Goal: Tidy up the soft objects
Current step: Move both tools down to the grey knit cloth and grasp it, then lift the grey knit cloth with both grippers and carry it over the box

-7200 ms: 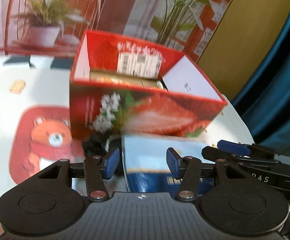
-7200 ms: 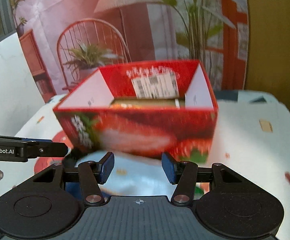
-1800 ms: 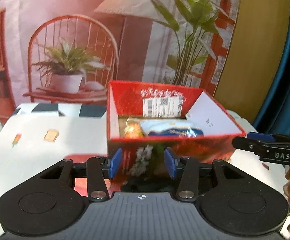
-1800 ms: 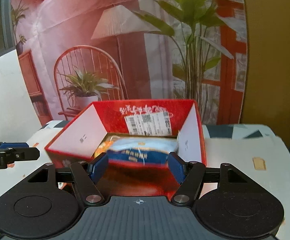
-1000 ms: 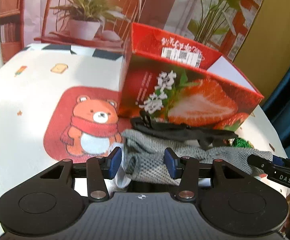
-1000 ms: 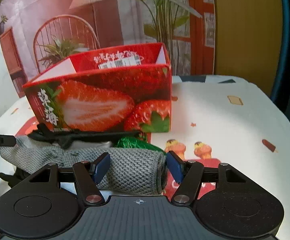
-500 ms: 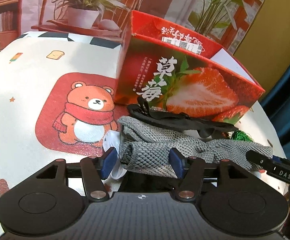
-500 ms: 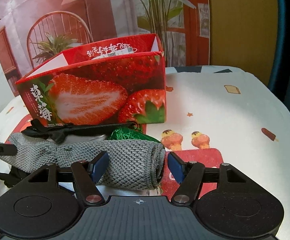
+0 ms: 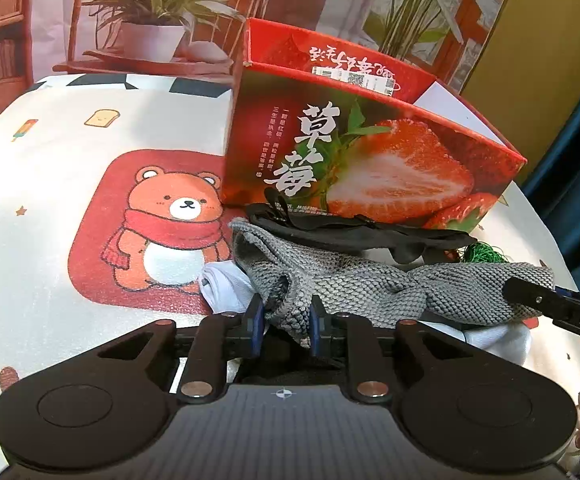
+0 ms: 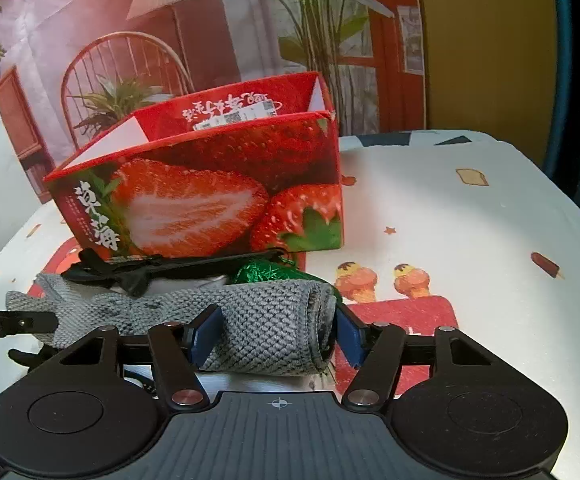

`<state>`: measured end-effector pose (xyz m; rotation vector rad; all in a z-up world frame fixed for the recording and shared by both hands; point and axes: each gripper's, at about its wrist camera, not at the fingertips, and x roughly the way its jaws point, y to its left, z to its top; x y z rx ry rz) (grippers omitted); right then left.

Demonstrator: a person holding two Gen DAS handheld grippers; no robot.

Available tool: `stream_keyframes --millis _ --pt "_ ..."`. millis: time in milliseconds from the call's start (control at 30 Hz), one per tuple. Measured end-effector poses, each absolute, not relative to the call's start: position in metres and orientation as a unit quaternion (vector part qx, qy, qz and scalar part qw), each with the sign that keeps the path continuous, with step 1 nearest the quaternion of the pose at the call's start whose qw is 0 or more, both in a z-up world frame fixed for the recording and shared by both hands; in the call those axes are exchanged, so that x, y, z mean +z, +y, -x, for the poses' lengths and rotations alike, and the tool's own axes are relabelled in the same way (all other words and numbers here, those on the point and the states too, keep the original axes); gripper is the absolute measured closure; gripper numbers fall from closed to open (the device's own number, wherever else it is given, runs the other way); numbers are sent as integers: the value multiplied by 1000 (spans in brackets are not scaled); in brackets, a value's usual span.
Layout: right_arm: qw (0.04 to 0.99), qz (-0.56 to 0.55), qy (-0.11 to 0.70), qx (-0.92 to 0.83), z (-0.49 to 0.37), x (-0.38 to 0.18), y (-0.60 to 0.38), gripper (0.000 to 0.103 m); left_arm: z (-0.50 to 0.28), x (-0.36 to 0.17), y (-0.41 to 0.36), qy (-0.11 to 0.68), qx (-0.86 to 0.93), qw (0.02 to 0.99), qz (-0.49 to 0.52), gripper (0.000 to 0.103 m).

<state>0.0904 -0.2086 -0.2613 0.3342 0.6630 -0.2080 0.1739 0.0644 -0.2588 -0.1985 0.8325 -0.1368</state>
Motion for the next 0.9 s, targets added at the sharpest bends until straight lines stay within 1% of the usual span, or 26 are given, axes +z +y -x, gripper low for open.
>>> stream_keyframes --millis 33,67,133,233,333,533,900 --pt "928 -163 320 -102 -89 -259 -208 55 -174 -258 65 402 -66 908 96 82" --pt "929 -161 317 -103 -88 -257 -208 59 -173 -258 65 401 -65 908 97 83" --pt "932 -160 308 -101 -86 -251 -207 70 -173 -256 66 400 -65 909 98 84" --pt "939 -153 294 -89 -84 -241 -204 79 -172 -255 66 398 -65 910 99 84" --pt "946 -143 282 -76 -84 -232 -199 83 -170 -252 67 393 -63 911 103 85" --pt "954 -130 263 -61 -85 -218 -194 84 -165 -240 75 367 -56 922 112 85" --pt "955 -137 259 -45 -86 -212 -192 84 -157 -217 74 328 -57 937 101 89"
